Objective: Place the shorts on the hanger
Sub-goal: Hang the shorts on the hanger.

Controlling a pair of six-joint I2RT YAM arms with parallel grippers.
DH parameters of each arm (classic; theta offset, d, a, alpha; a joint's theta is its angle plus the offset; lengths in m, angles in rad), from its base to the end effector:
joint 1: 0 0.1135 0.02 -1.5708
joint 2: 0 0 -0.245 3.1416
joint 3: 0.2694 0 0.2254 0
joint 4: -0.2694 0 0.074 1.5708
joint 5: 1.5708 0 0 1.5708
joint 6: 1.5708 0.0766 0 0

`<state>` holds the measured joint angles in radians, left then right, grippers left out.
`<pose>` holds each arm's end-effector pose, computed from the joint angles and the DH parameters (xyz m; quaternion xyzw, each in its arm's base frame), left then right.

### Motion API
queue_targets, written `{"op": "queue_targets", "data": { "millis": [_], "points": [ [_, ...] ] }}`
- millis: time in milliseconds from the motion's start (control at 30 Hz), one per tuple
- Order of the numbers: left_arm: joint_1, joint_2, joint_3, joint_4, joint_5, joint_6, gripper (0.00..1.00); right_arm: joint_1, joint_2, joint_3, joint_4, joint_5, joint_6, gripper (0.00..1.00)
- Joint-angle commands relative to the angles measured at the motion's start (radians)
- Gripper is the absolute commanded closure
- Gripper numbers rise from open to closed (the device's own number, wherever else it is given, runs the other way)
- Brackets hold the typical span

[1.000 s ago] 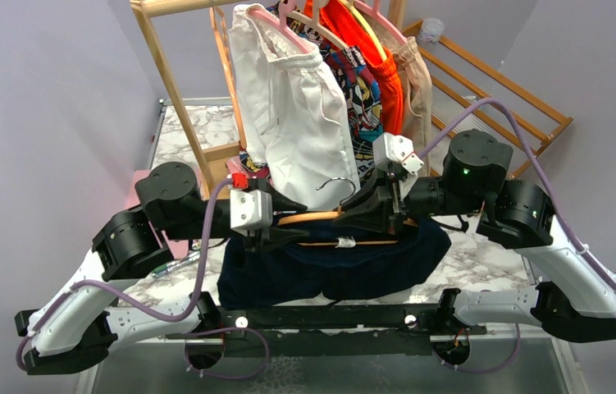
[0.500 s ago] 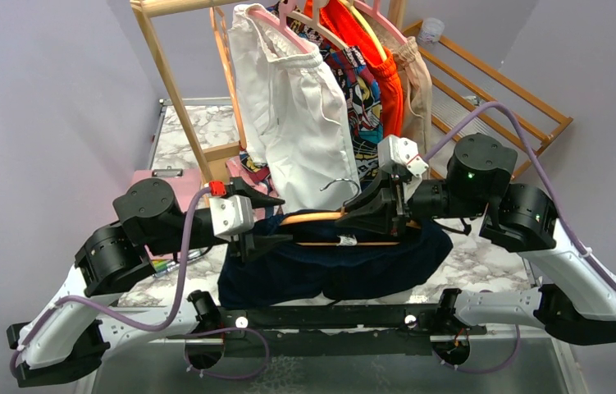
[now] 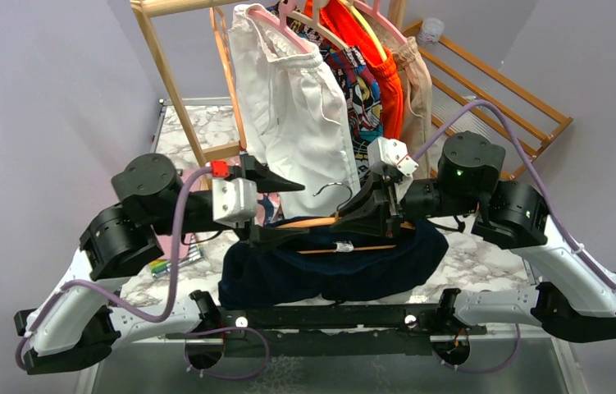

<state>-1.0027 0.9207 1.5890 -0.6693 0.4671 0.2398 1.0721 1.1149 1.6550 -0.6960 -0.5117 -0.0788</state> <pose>0.0503 -0.1429 0.4901 0.5336 0.4644 -0.4079 0.5772 0.0659 0.1995 0.4748 -0.5381 0.5274 0.4687 0.4611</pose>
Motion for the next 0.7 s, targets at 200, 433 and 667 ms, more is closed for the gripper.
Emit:
{"op": "queue_targets", "data": {
  "millis": [200, 433, 667],
  "points": [
    [0.003, 0.056, -0.034, 0.013, 0.128, 0.019, 0.42, 0.000, 0.025, 0.077, 0.065, -0.039, 0.000, 0.99],
    [0.001, 0.054, -0.077, -0.017, 0.045, 0.060, 0.60, 0.001, 0.045, 0.106, 0.035, -0.042, -0.023, 0.99],
    [0.002, 0.045, -0.092, -0.016, -0.032, 0.080, 1.00, 0.002, 0.043, 0.090, 0.012, -0.032, -0.033, 0.99]
  ]
}}
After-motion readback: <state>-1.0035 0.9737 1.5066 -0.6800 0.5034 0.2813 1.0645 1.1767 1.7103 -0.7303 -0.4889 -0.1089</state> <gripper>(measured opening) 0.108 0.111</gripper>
